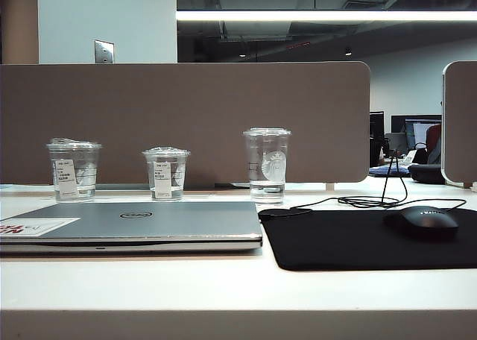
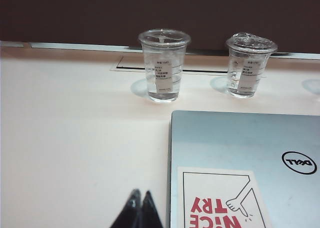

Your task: Pick up the coffee cup on the middle and place it on the right side of the laptop.

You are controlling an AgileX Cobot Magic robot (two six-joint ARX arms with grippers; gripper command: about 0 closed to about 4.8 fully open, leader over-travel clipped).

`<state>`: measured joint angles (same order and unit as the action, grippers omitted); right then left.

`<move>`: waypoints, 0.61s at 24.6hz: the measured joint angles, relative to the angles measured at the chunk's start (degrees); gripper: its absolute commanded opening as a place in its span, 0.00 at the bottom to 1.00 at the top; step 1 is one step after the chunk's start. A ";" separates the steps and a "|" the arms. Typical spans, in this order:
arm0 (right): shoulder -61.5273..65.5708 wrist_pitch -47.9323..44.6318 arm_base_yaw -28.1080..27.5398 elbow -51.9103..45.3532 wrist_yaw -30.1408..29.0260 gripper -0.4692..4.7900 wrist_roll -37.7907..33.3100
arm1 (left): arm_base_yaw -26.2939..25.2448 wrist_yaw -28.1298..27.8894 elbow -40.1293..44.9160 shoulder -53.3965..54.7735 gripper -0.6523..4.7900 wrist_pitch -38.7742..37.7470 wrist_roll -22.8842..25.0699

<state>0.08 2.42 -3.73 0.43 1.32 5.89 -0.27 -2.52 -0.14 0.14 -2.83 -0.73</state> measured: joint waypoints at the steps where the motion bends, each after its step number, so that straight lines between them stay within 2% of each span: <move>1: 0.00 0.00 0.00 0.00 0.00 0.08 -0.02 | 0.00 0.00 0.00 0.00 0.11 0.00 0.00; 12: 0.00 -1.55 0.00 0.00 -0.07 0.08 -0.09 | 0.00 0.00 0.00 0.00 0.11 0.00 -0.22; 15: 0.00 -1.90 0.00 0.00 -0.02 0.08 -2.97 | 0.00 0.00 -0.46 0.02 0.11 -0.57 -0.22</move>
<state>0.08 0.51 -3.73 0.43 1.30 2.92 -0.27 -2.52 -0.60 0.16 -3.40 -0.95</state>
